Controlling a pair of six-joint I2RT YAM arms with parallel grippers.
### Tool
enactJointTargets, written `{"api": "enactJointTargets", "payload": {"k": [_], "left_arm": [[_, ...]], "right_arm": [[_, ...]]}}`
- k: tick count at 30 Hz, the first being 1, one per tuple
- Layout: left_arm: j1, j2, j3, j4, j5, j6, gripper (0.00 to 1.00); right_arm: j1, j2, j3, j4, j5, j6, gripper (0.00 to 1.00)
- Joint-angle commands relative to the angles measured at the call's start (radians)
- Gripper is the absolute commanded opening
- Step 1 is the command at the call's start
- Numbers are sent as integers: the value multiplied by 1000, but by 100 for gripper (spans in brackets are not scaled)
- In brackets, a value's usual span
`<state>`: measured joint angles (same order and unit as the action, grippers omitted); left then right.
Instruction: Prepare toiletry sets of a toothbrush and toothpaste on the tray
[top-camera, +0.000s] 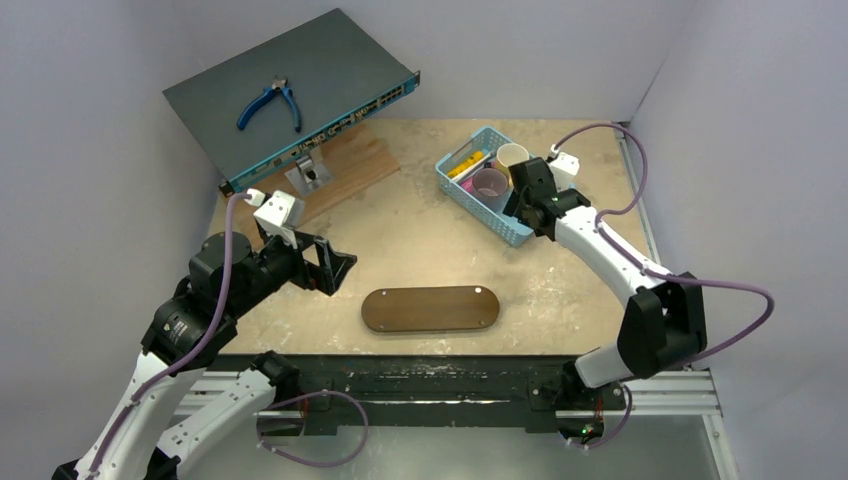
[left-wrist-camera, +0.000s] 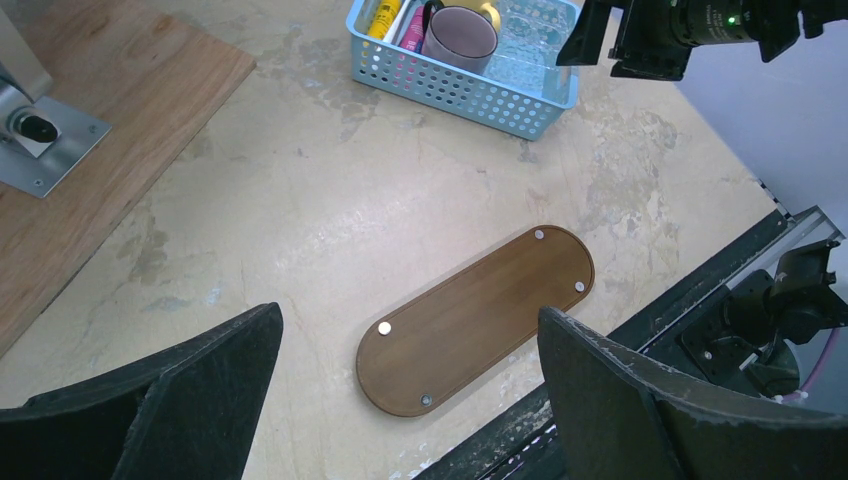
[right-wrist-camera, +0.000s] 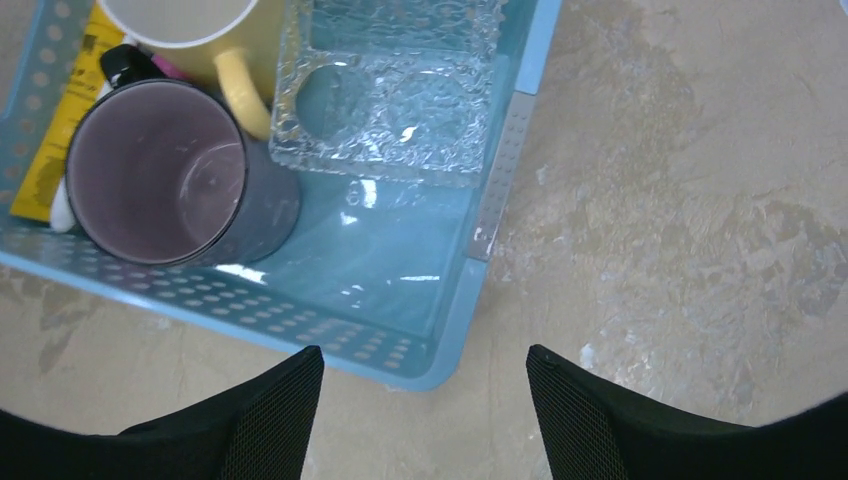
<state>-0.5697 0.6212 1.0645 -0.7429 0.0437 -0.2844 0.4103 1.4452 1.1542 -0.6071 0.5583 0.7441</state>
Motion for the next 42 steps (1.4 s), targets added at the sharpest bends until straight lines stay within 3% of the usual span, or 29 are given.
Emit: {"api": "enactJointTargets", "payload": {"k": [1, 20, 32, 42], "left_arm": [[-1, -2, 0, 11, -8, 16, 98], [0, 4, 0, 11, -9, 17, 98], [-1, 12, 0, 10, -7, 17, 98], [-1, 6, 0, 8, -8, 17, 98]], "right_arm": [[-56, 62, 4, 27, -9, 17, 75], [-215, 193, -9, 154, -174, -15, 66], [-266, 213, -26, 183, -191, -34, 54], [-277, 224, -30, 202, -223, -50, 36]]}}
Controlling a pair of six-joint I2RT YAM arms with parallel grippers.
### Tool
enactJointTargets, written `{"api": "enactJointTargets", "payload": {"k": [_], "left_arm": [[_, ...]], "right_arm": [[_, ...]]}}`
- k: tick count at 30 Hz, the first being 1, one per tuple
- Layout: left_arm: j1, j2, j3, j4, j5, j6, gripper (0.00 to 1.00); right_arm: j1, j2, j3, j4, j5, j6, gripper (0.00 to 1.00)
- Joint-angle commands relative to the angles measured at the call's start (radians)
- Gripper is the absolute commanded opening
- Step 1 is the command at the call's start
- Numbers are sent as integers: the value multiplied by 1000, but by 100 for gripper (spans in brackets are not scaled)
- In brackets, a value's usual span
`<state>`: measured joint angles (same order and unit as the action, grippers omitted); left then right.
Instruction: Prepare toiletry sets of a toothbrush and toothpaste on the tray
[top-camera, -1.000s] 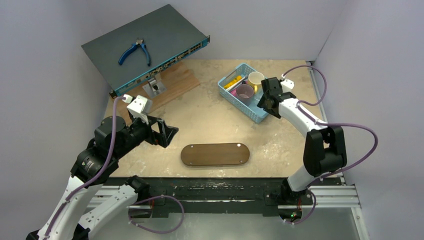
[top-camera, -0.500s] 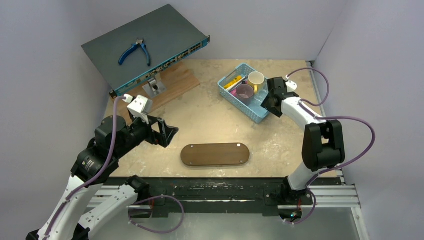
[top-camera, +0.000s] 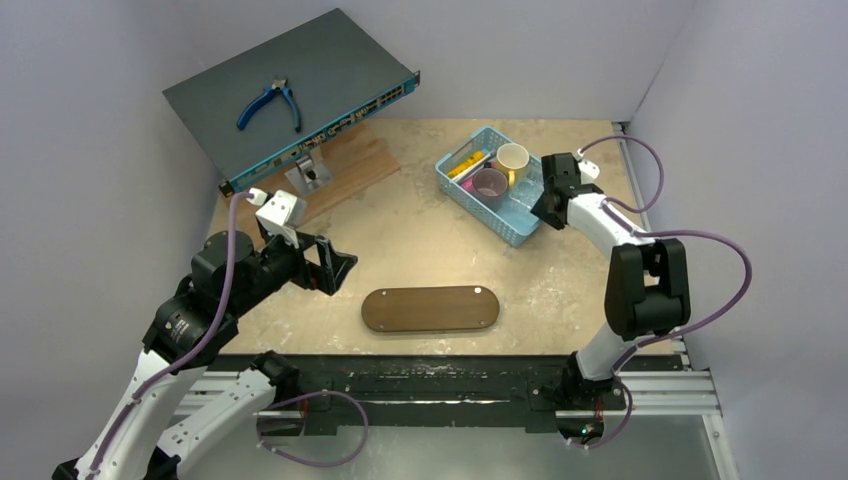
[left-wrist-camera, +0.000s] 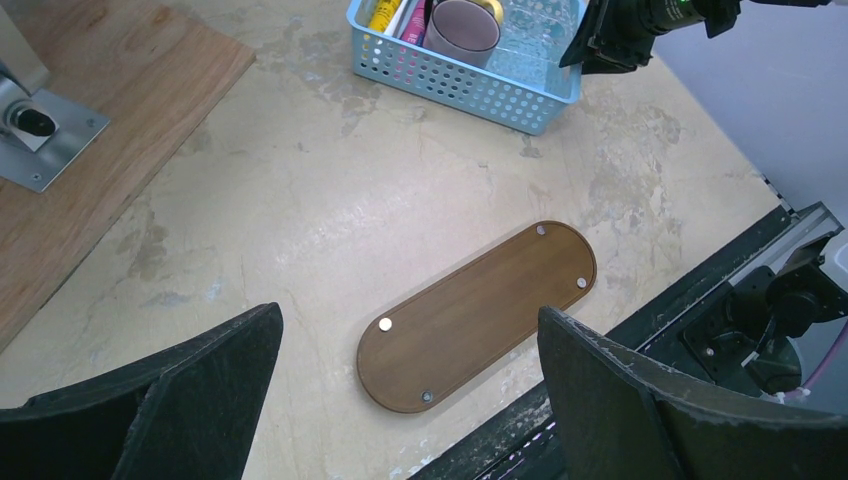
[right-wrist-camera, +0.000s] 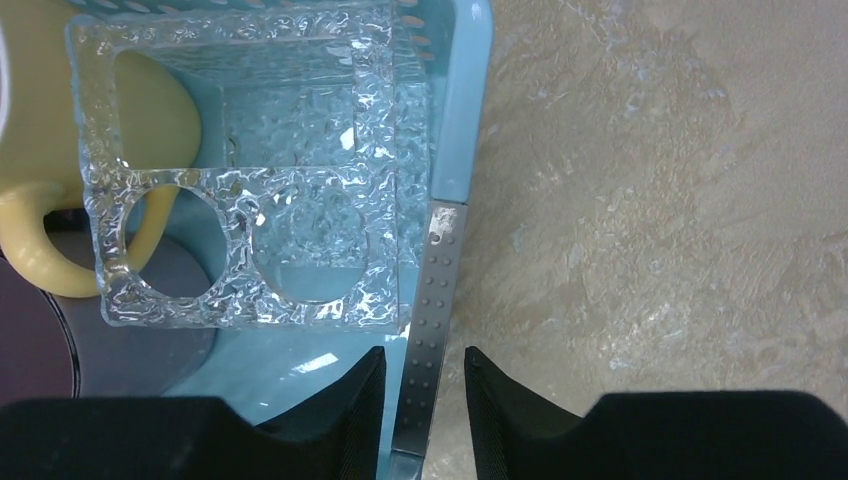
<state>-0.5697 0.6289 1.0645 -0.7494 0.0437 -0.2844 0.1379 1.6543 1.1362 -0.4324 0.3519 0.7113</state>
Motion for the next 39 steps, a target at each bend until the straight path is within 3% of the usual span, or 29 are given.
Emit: {"api": "enactJointTargets", "payload": {"k": [1, 3, 9, 15, 27, 39], "left_arm": [[-1, -2, 0, 16, -7, 17, 98], [-1, -3, 0, 16, -8, 17, 98], [-1, -6, 0, 16, -9, 17, 98], [-1, -9, 0, 16, -10, 17, 98], [-1, -8, 0, 14, -16, 19, 98], [-1, -10, 0, 14, -19, 19, 98]], "right_arm": [[-3, 18, -14, 30, -21, -19, 36], [-3, 25, -15, 32, -34, -24, 31], [-3, 3, -49, 64, -61, -46, 1], [-3, -38, -82, 95, -72, -90, 0], [6, -93, -128, 188, -254, -221, 0], [159, -95, -85, 204, -244, -308, 0]]}}
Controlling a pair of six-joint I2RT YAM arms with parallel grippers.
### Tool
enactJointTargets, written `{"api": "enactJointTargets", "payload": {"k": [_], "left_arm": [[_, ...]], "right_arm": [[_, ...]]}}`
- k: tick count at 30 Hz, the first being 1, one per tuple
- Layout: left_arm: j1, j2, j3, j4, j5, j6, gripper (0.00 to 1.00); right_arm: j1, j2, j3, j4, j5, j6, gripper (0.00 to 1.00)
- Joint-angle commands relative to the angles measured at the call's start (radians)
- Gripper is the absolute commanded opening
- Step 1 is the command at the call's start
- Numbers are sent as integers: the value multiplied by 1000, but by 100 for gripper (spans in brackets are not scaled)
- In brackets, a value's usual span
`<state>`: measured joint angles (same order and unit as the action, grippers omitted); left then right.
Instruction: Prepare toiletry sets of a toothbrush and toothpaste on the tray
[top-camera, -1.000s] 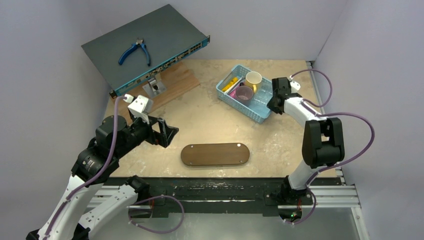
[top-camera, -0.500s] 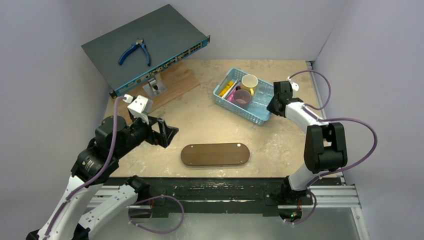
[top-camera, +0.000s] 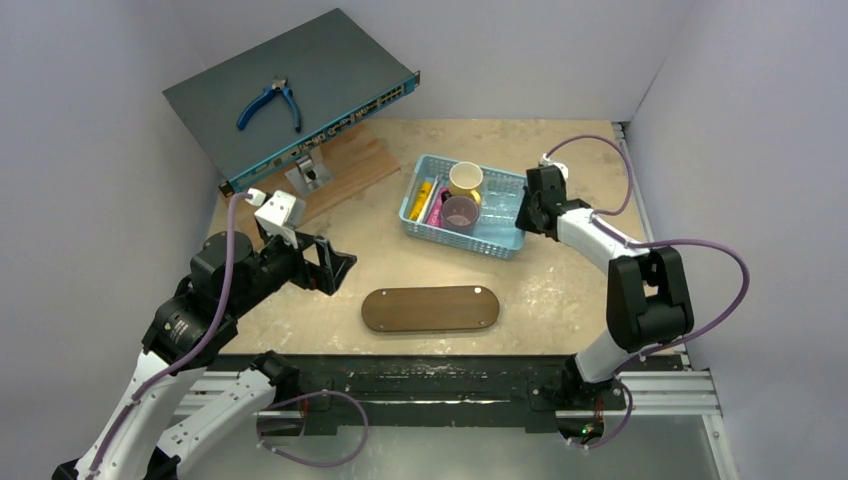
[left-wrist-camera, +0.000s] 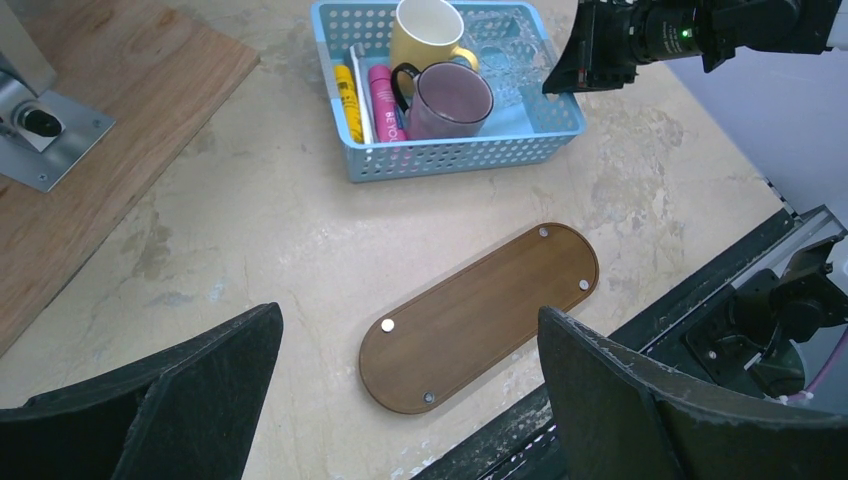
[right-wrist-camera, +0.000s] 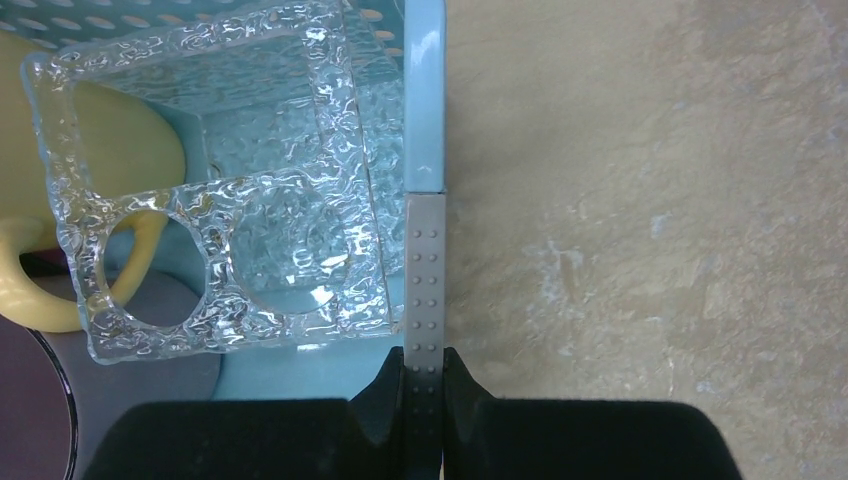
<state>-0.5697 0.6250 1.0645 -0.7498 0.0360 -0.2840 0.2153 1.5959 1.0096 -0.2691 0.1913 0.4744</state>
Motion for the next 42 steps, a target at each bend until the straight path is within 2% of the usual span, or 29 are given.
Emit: {"api": "enactJointTargets", "payload": {"k": [1, 9, 37, 38, 42], "left_arm": [[-1, -5, 1, 15, -10, 18, 98], [-1, -1, 0, 14, -13, 18, 98], [-1, 21, 0, 11, -19, 21, 98], [-1, 19, 0, 11, -19, 22, 98], [-1, 17, 0, 11, -18, 22, 98]], "right_arm": [[96, -34, 51, 36, -80, -75, 0], [165, -11, 95, 39, -92, -67, 0], [230, 94, 181, 66, -54, 23, 0], [233, 92, 181, 63, -48, 21, 1], [240, 70, 187, 39, -22, 12, 17]]}}
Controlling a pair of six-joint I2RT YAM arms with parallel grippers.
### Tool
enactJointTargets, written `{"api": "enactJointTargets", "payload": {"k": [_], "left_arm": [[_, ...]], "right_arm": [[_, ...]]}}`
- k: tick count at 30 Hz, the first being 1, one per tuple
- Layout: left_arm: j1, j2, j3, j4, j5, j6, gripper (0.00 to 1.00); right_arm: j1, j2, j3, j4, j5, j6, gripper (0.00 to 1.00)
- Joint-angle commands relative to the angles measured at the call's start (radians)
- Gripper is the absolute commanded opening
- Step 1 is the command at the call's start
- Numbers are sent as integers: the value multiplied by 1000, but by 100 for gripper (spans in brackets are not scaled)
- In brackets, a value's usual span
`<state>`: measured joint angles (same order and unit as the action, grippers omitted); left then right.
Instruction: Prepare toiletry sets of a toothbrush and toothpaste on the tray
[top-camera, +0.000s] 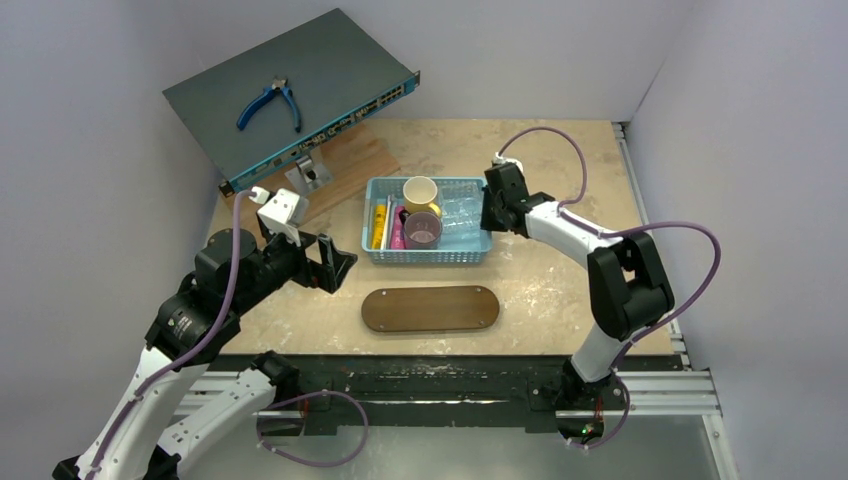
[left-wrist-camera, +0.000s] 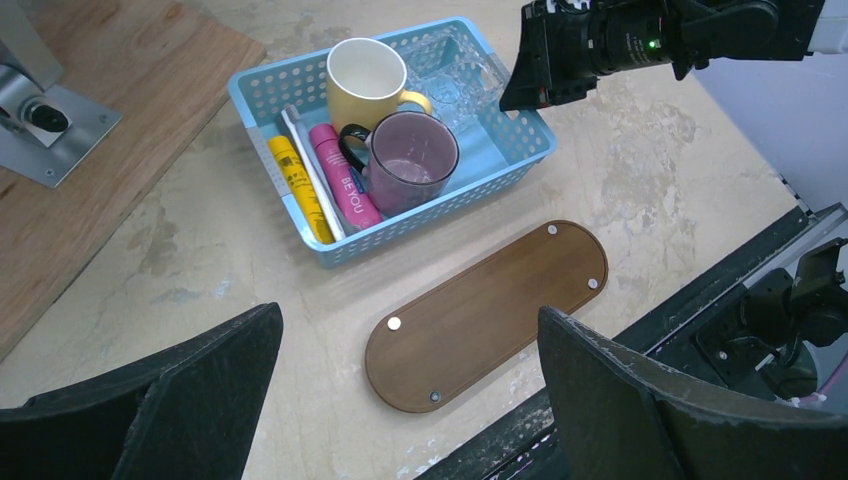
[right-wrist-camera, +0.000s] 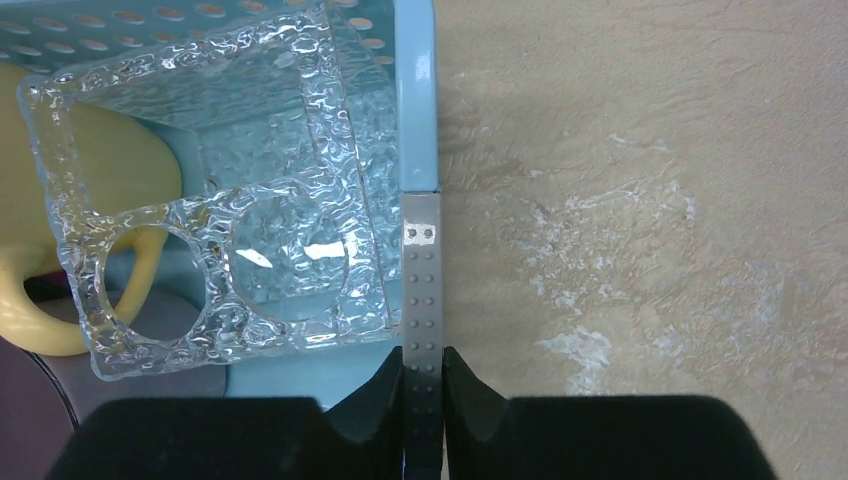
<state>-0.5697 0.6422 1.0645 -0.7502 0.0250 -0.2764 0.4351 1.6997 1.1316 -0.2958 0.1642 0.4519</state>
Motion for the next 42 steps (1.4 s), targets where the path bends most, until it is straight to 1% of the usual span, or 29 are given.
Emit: {"api": "enactJointTargets", "payload": {"k": [1, 3, 8, 15, 19, 28, 42], "left_arm": [[0, -1, 0, 12, -7, 14, 98], [0, -1, 2, 12, -6, 13, 98], [-1, -1, 2, 10, -7, 13, 98], [0, -4, 3, 10, -7, 14, 98], [-1, -6, 3, 9, -7, 14, 98], [0, -11, 4, 9, -10, 13, 98], [-1, -15, 4, 9, -2, 12, 98]], "right_arm": [[20, -39, 67, 58, 11, 33, 22], [21, -45, 76, 43, 16, 28, 30], [28, -62, 105, -4, 37, 14, 43], [56, -103, 178, -98, 96, -16, 50], [71, -97, 240, -161, 119, -27, 50], [116, -26, 328, -186, 103, -17, 48], [124, 114, 378, -202, 123, 4, 42]]}}
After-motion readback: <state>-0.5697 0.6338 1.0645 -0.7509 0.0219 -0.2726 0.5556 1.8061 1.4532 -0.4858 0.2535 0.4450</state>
